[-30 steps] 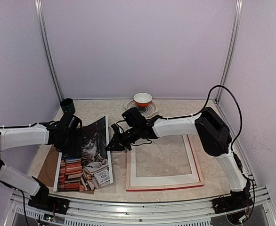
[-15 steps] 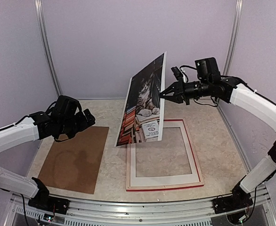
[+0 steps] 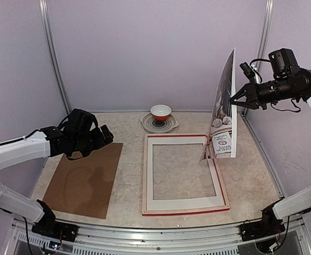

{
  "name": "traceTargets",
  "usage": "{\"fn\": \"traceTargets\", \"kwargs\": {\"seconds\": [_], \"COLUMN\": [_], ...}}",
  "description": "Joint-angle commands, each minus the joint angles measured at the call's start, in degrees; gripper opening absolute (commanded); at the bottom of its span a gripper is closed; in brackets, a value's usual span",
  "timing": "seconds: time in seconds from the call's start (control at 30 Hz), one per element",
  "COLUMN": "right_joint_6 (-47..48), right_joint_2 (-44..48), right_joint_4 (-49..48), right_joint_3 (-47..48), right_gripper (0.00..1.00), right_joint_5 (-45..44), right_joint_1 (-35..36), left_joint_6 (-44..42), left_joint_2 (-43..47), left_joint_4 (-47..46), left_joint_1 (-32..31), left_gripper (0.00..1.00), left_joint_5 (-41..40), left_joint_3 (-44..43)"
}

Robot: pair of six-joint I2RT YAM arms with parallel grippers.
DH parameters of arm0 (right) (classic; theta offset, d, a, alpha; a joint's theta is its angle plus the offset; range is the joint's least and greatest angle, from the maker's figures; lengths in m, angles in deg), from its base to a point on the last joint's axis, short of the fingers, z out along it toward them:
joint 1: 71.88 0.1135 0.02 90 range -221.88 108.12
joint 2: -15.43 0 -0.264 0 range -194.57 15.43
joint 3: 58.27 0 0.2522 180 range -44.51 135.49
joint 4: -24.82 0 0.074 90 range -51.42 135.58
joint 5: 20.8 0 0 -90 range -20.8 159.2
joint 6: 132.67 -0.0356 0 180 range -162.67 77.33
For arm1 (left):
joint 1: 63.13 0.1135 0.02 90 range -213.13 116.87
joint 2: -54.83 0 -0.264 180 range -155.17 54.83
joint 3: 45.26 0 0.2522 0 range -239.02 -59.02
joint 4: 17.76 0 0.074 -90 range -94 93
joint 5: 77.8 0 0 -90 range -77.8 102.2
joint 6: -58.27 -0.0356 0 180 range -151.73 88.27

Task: Put the photo into the frame
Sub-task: Turn over the photo.

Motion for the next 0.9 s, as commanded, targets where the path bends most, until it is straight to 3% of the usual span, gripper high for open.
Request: {"fn": "traceTargets", "kwargs": {"seconds": [0.0, 0.47, 0.87], "right_joint_6": [3.4, 3.5, 1.7], "right_joint_2": [-1.2, -17.1, -26.5], "right_joint_4": [5.0, -3.4, -3.9], "right_joint_3": [-3.2, -4.8, 10.2], "right_gripper": [0.0, 0.02, 0.05], "right_joint_5": [-0.3, 2.6, 8.0], "right_joint_1": [-0.2, 5.8, 7.9], "left_joint_6": [-0.8, 0.1, 0.7], "left_joint_2": [-0.8, -3.3, -6.9], "left_joint_4": [-2.2, -5.2, -7.1], "left_joint_1": [-0.6, -1.3, -2.6], "left_gripper": [0.99, 0.99, 0.99], "left_joint_5": [1.3, 3.7, 5.7], "left_joint_3": [-0.7, 0.7, -1.3]}}
